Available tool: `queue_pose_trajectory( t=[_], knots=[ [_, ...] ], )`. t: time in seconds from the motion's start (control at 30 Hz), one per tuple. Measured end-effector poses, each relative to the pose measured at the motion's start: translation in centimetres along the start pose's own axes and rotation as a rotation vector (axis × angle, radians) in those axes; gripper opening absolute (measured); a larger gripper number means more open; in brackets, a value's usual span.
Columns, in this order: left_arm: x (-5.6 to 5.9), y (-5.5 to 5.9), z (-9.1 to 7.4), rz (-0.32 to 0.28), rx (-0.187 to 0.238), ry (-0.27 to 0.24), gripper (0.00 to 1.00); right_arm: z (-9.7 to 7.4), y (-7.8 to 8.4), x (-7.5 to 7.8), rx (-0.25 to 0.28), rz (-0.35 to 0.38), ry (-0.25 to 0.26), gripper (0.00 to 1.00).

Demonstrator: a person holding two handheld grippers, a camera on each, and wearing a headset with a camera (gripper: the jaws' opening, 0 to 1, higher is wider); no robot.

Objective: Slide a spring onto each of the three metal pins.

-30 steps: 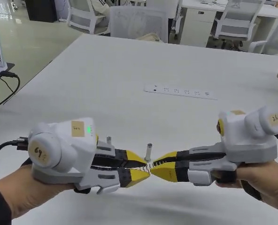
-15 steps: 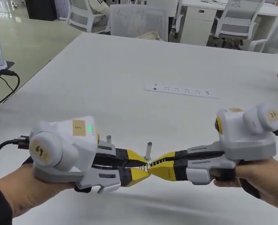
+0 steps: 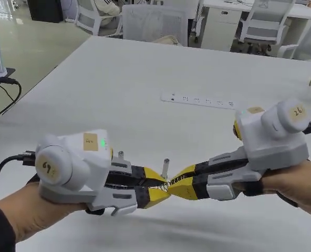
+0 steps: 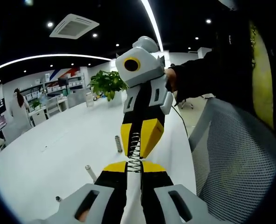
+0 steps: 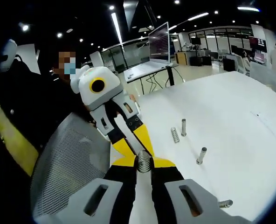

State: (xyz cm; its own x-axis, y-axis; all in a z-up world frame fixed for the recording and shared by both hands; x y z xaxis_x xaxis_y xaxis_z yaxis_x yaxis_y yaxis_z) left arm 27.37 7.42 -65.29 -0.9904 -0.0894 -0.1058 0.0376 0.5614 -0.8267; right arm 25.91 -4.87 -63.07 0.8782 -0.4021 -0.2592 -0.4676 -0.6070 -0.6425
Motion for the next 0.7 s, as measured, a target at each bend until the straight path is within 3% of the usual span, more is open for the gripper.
queue_pose_trajectory(
  t=[0.7],
  knots=[
    [0.2,-0.6,0.6,-0.001,0.005,0.028,0.02,-0.5,-2.3,-0.2,-0.372,-0.271,0.052,0.08]
  ],
)
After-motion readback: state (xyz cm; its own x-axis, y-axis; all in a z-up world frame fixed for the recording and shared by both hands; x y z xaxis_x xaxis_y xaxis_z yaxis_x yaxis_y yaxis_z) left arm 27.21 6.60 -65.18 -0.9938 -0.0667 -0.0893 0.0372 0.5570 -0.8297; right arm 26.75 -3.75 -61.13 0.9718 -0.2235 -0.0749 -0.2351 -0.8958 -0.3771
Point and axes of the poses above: the centre of the closed fingertips' face, and the gripper's own axes: z roughly forward along the fingers, x roughly to its right, y roughly out of its underside, the point moved 8 cm from there along -z, roughly backward along the fingers, and after that the axes turned 14 degrees about -x, right-handed, at the moved point
